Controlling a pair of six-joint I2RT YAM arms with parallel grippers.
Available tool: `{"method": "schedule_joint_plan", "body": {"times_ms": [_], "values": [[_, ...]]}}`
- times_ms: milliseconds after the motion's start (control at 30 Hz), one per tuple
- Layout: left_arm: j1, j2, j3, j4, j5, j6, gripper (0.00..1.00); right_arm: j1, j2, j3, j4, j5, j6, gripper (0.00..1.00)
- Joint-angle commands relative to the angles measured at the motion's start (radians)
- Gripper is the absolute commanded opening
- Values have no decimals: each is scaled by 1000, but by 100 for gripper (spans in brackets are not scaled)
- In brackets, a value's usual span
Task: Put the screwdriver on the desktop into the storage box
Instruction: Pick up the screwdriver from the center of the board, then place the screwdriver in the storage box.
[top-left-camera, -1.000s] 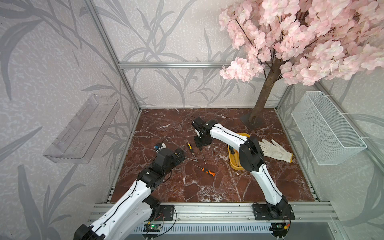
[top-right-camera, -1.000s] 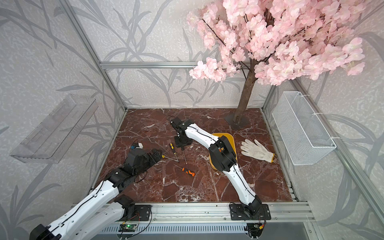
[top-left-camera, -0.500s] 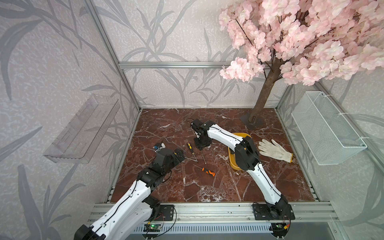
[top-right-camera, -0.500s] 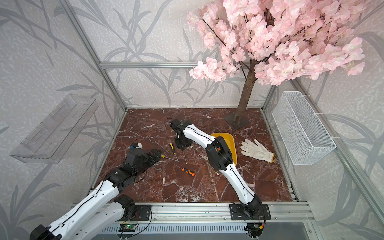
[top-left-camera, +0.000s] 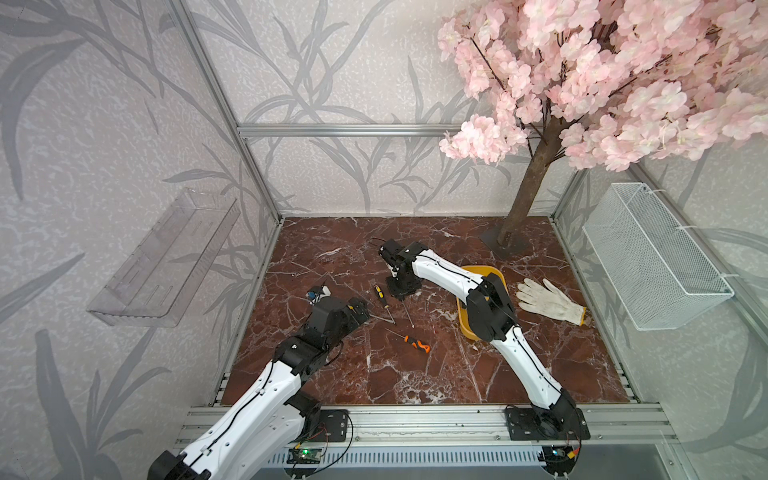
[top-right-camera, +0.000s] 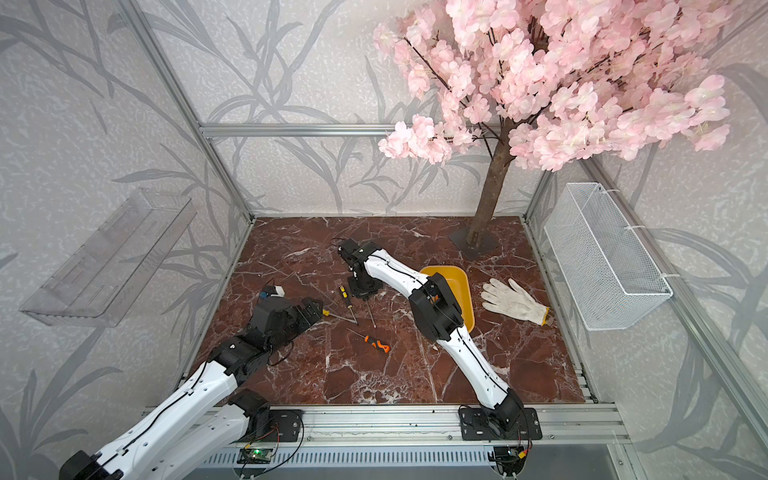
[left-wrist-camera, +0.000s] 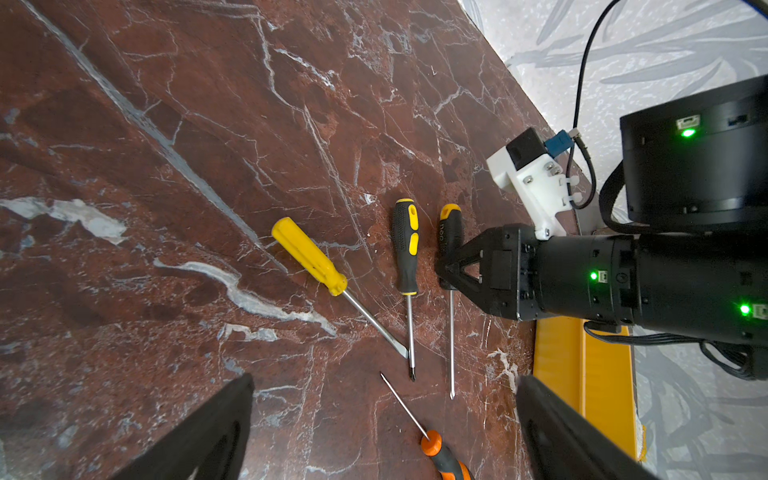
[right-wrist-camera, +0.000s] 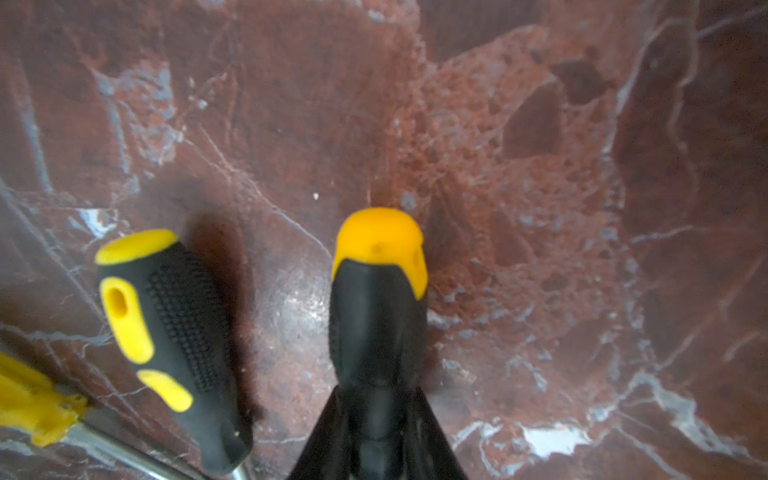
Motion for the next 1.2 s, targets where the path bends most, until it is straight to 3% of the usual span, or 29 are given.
{"method": "schedule_joint_plan", "body": {"times_ms": [0,300,467,667,900,1167], "values": [[7,-1,-1,-7,-4,-4,100,5,3,23,-35,4,-13,15],[7,33,6,65,48,30,99,5,-124,-17,-44,17,-30,12],[-14,110,58,132,162,85,98,5,-278,-157,21,31,-17,12],[-109,199,91,255,213,93,98,-16,-468,-338,64,61,-4,12],[-241,322,140,351,237,107,98,-129,-723,-622,129,64,24,12],[-307,431,189,401,259,124,98,-310,-915,-861,164,79,1,12]]}}
